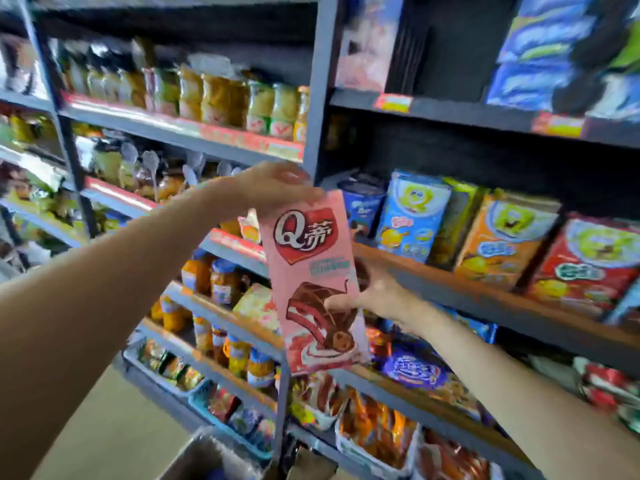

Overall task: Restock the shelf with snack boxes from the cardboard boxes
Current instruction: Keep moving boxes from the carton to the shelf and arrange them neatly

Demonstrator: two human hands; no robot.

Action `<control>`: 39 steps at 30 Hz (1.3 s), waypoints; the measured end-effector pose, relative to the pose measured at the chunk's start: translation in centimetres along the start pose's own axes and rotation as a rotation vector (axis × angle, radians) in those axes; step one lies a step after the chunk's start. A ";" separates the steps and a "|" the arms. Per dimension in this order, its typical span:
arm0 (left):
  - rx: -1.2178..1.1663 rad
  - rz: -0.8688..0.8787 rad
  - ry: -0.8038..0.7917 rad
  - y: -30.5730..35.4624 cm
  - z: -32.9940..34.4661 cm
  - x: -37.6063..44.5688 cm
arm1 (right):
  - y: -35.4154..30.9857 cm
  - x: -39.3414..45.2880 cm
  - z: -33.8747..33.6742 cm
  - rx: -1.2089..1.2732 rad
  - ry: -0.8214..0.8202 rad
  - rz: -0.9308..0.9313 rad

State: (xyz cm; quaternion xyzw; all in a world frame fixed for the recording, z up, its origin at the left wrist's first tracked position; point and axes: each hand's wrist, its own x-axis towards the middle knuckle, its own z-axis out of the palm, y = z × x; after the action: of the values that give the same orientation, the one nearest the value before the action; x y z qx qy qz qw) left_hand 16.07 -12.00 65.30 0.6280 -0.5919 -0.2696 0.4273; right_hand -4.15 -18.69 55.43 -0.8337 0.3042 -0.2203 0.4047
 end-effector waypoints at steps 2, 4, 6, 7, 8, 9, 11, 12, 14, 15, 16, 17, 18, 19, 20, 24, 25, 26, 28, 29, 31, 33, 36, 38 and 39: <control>-0.128 0.098 0.057 4.5 0.1 -0.5 | -3.0 -2.0 -4.4 0.041 0.149 -0.031; -0.126 0.147 -0.051 7.6 0.6 -1.1 | -6.3 -4.3 -8.4 0.063 0.257 -0.093; -0.122 0.158 -0.208 10.3 2.1 -2.0 | -9.6 -6.9 -11.8 0.071 0.321 -0.159; -0.129 0.177 -0.245 11.8 3.1 -2.5 | -10.9 -8.3 -13.2 0.061 0.352 -0.179; -0.151 0.204 -0.243 13.2 4.0 -2.7 | -11.9 -9.6 -14.4 0.048 0.376 -0.192; -0.181 0.234 -0.233 14.8 4.9 -3.0 | -12.6 -10.6 -15.7 0.035 0.412 -0.197; -0.238 0.279 -0.214 17.8 6.4 -3.3 | -13.8 -13.1 -17.8 0.021 0.543 -0.185; -0.273 0.293 -0.203 19.4 7.4 -3.4 | -14.4 -14.3 -18.6 -0.020 0.638 -0.168; -0.359 0.274 -0.144 22.3 9.7 -2.9 | -15.1 -16.7 -19.8 -0.168 0.821 -0.155; -0.412 0.270 -0.110 23.9 11.1 -2.7 | -15.3 -17.7 -20.2 -0.260 0.860 -0.168; -0.457 0.274 -0.070 25.5 12.6 -2.5 | -15.3 -18.6 -20.6 -0.348 0.866 -0.178; -0.474 0.277 -0.026 27.1 14.1 -2.3 | -15.1 -19.3 -21.1 -0.420 0.869 -0.181; -0.488 0.290 -0.004 28.7 15.5 -2.1 | -15.0 -20.1 -21.8 -0.475 0.878 -0.182; -0.482 0.323 0.008 30.2 16.9 -1.7 | -14.9 -21.0 -22.8 -0.504 0.899 -0.168; -0.448 0.372 0.017 31.7 18.2 -1.6 | -14.9 -21.9 -24.0 -0.517 0.933 -0.138; -0.299 0.617 0.037 37.7 23.9 -1.6 | -13.8 -26.2 -29.7 -0.602 1.040 -0.069; -0.301 0.641 0.030 39.1 25.3 -1.4 | -13.3 -27.3 -31.1 -0.629 1.085 -0.070; -0.301 0.649 0.015 40.3 26.7 -1.2 | -12.8 -28.5 -32.5 -0.648 1.137 -0.070; -0.292 0.702 -0.082 42.4 29.7 -0.8 | -11.0 -30.6 -35.3 -0.658 1.242 -0.070; -0.293 0.759 -0.145 43.2 31.3 -0.6 | -10.0 -31.6 -36.7 -0.640 1.295 -0.084; -0.232 0.849 -0.217 44.6 34.4 -0.2 | -7.9 -33.4 -39.5 -0.588 1.392 -0.113; -0.047 0.939 -0.214 45.6 37.2 0.5 | -5.9 -34.9 -42.2 -0.578 1.454 -0.074; 0.148 1.032 -0.134 46.6 40.2 1.2 | -3.2 -36.7 -45.4 -0.604 1.478 0.028; 0.167 1.069 -0.145 46.5 41.8 1.7 | -1.5 -37.4 -46.7 -0.615 1.470 0.055; 0.186 1.086 -0.158 46.4 42.5 2.0 | -0.8 -37.5 -47.1 -0.624 1.464 0.065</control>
State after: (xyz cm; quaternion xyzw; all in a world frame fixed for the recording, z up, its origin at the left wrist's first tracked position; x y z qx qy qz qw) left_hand -43.29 -20.17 84.55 0.2456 -0.8822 -0.0036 0.4018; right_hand -59.76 -18.06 78.61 -0.5427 0.5646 -0.6050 -0.1441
